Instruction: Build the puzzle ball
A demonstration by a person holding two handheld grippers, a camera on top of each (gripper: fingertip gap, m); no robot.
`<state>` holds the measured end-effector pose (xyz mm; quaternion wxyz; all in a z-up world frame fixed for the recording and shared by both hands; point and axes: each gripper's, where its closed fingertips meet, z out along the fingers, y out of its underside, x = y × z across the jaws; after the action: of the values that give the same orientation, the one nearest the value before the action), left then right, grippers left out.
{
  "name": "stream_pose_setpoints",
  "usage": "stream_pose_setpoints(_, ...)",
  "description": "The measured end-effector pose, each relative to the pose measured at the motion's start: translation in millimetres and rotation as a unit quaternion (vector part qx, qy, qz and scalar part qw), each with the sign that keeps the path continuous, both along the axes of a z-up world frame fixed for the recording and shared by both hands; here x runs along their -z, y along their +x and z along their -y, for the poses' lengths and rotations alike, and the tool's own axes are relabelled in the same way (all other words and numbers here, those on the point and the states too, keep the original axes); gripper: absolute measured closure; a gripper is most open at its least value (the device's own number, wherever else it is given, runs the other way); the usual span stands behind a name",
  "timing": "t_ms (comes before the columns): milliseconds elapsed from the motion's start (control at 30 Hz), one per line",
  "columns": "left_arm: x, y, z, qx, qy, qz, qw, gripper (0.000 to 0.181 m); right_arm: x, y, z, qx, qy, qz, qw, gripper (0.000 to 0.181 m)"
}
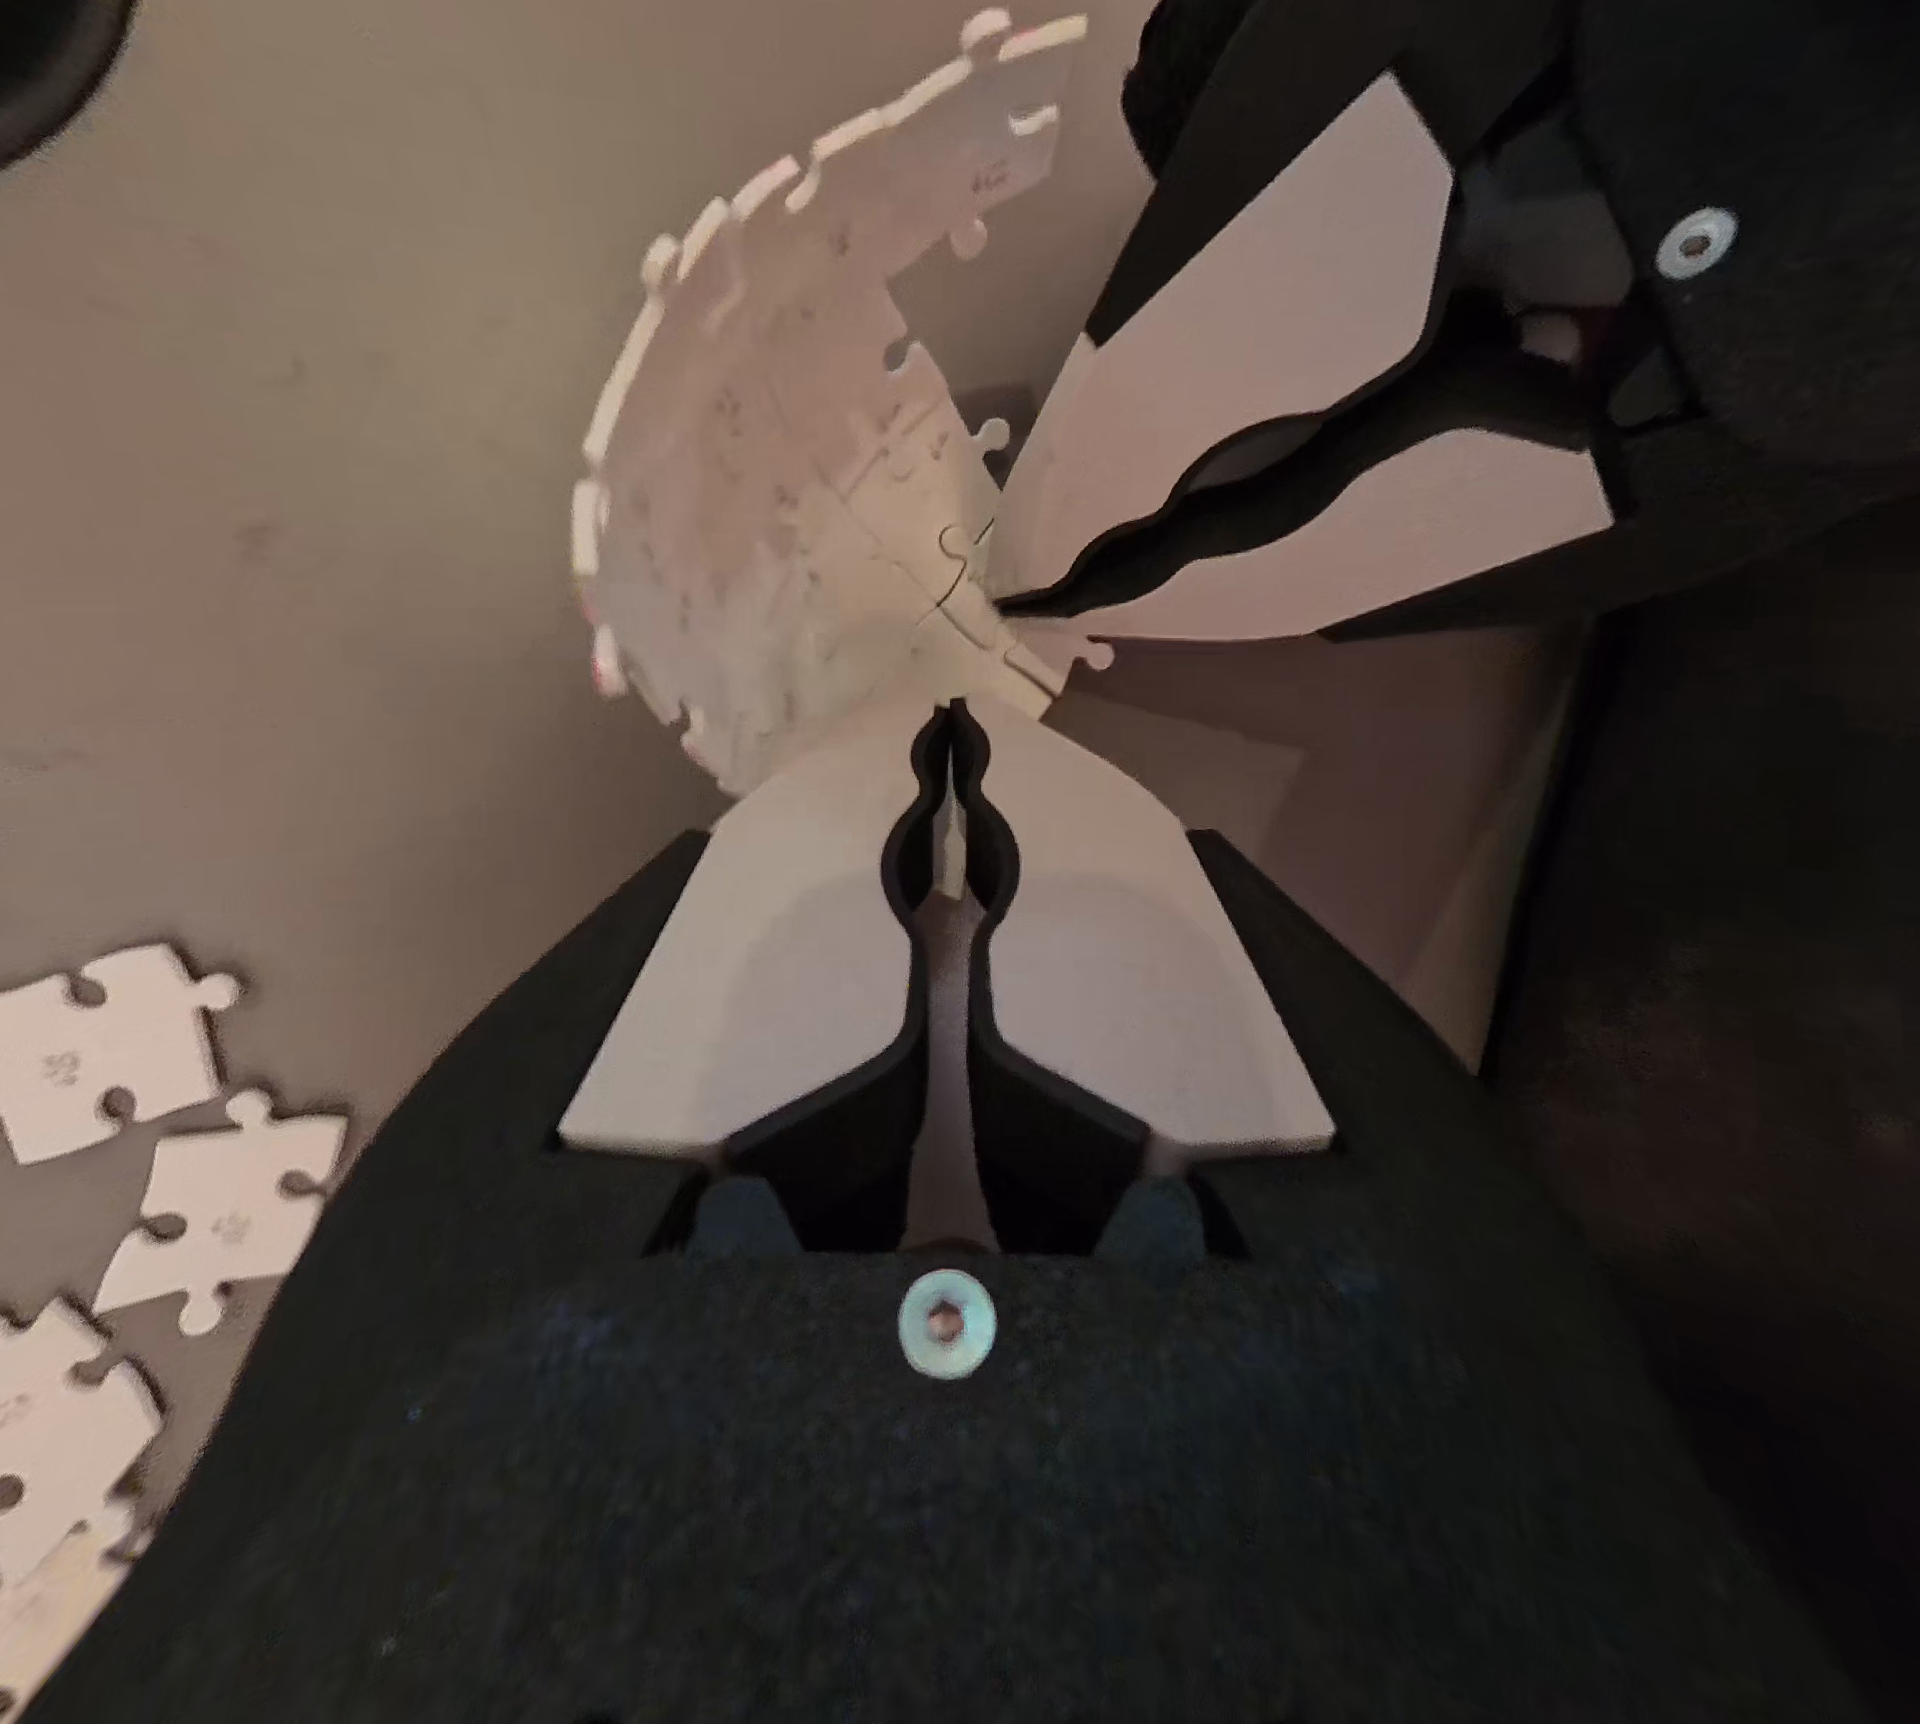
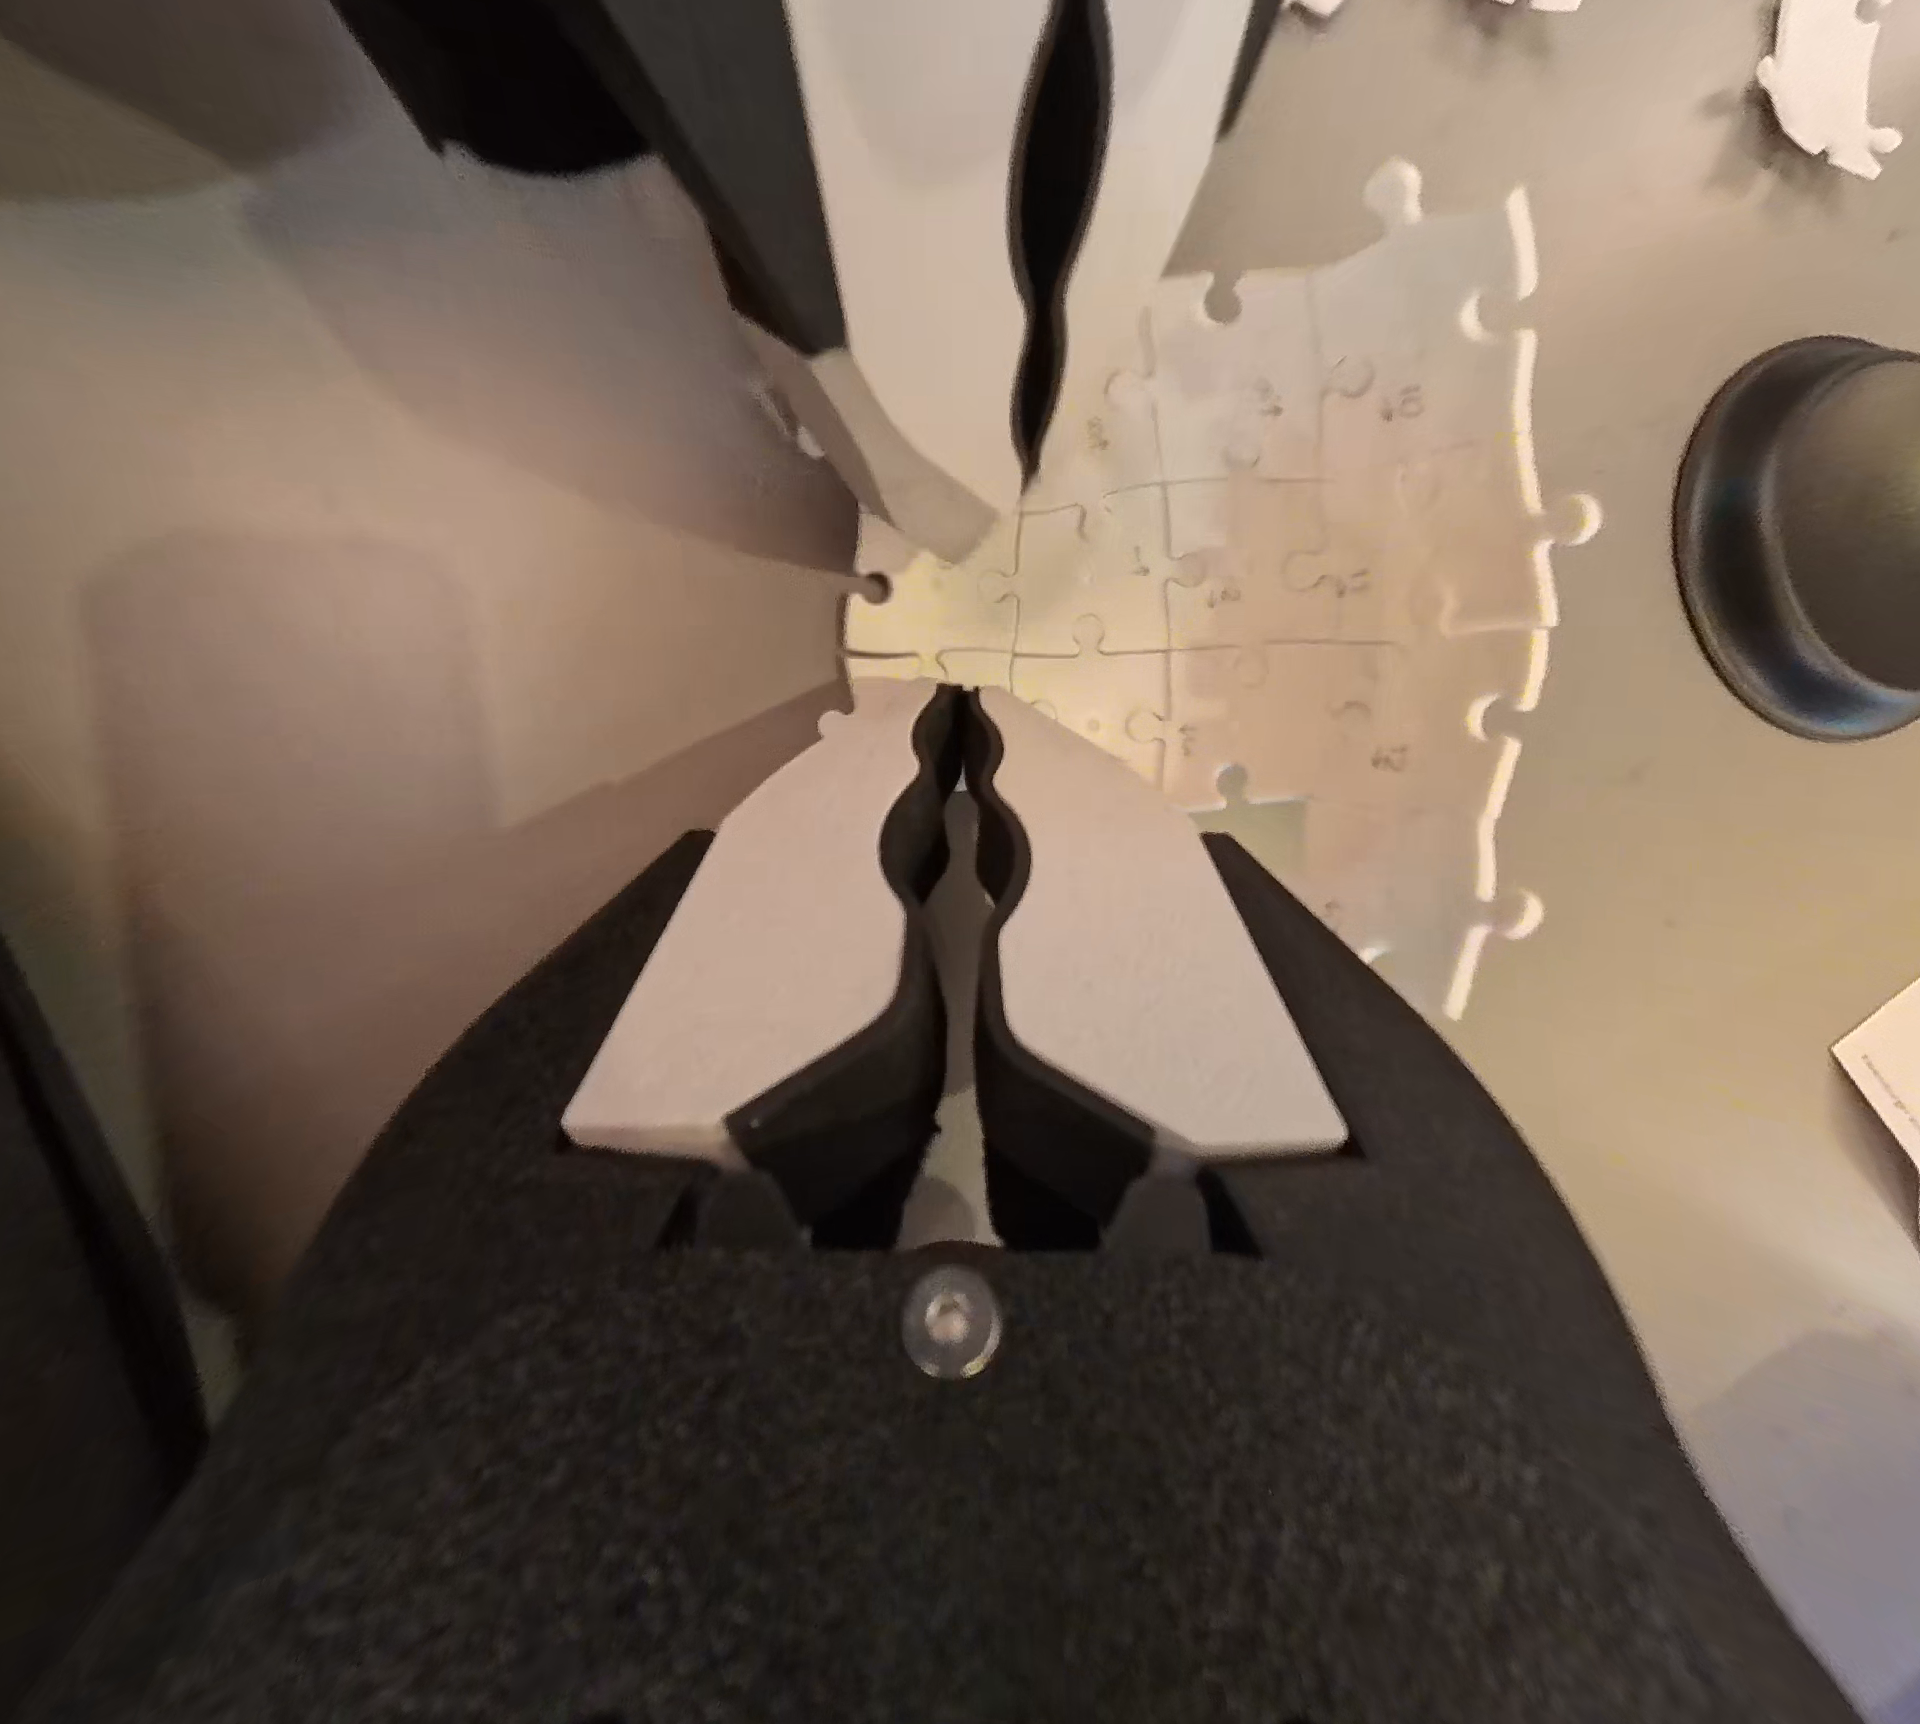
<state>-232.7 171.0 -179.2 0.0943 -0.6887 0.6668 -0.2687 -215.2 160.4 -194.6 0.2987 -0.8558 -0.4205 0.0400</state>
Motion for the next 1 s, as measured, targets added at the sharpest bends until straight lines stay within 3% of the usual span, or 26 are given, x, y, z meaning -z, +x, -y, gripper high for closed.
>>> stream_pose_setpoints(700, 11.7, 3.7, 8.2, 0.007, -0.012, -0.014, 1.000, 0.181, -1.0, -4.2, -7.6, 0.018, -0.020, -0.038, 0.999, 0.181)
stream_pose_setpoints(867, -4.6, 2.9, 4.9, -0.006, -0.021, 0.020, 1.000, 0.181, 0.2, -3.9, -8.1, 0.025, -0.040, -0.059, 0.997, 0.181)
stream_pose_setpoints(1000, -24.7, -11.5, -10.3, -0.077, -0.017, 0.080, 0.994, 0.181, 0.2, -3.9, -8.1, 0.021, -0.050, -0.053, 0.997, 0.181)
